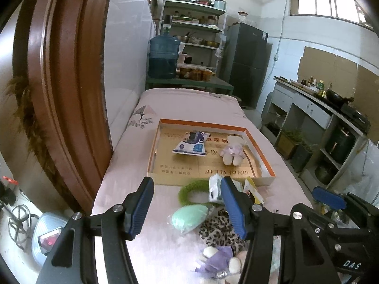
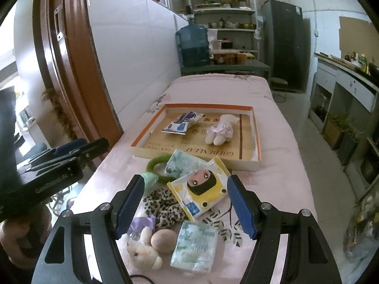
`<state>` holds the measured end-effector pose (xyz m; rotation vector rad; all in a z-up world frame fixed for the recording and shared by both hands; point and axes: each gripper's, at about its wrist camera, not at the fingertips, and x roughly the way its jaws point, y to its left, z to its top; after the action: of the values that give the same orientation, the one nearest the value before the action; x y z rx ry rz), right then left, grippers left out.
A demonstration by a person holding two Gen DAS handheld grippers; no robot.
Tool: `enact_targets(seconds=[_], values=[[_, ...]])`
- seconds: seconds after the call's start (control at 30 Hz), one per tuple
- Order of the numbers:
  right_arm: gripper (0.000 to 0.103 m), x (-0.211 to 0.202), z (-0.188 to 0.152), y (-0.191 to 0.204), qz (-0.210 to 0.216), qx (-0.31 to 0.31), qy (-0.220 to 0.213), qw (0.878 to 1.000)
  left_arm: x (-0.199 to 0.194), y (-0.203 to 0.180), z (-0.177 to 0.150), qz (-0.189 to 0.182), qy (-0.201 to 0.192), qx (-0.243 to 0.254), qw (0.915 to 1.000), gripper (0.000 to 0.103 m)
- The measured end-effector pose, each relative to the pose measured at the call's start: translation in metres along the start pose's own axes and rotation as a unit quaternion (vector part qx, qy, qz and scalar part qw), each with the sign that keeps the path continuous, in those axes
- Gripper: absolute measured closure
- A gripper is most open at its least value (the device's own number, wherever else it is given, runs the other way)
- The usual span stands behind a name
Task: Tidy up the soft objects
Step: 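Withdraw both tools from the box back toward the remaining pile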
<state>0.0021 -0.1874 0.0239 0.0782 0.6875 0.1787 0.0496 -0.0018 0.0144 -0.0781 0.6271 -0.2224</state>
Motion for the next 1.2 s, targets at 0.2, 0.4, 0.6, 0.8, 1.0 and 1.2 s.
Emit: enact_targets(seconds=[0.2, 0.4, 0.6, 0.8, 1.0, 1.2], values=[[0.029, -0.008, -0.012, 0.004, -0.007, -0.005, -0.001, 1.0, -0.011, 0.002, -0.01, -0.007, 0.0, -0.004, 1.0, 0.044], [0.029, -0.012, -0.022, 0.008, -0.019, -0.017, 0.001, 1.0, -0.02, 0.002, -0.019, -0.01, -0.007, 0.0, 0.9999, 0.044], [0.029, -0.014, -0.03, 0.009, -0.02, -0.018, 0.005, 1.0, -0.022, 0.001, -0.027, -0.02, -0.002, -0.001, 0.9998, 0.044], [0.029, -0.012, -0.038, 0.007, -0.017, -0.011, 0.013, 1.0, -0.021, 0.001, -0.035, -0.024, 0.006, -0.005, 0.9997, 0.044], [0.029, -0.011, -0.045, 0.004, -0.016, -0.01, 0.015, 1.0, -0.021, 0.0, -0.042, -0.032, 0.003, -0.009, 0.9995, 0.044], [0.029, -0.011, -0.054, 0.001, -0.024, -0.013, 0.016, 0.999, -0.02, 0.004, -0.05, -0.048, 0.002, -0.017, 0.9987, 0.044]])
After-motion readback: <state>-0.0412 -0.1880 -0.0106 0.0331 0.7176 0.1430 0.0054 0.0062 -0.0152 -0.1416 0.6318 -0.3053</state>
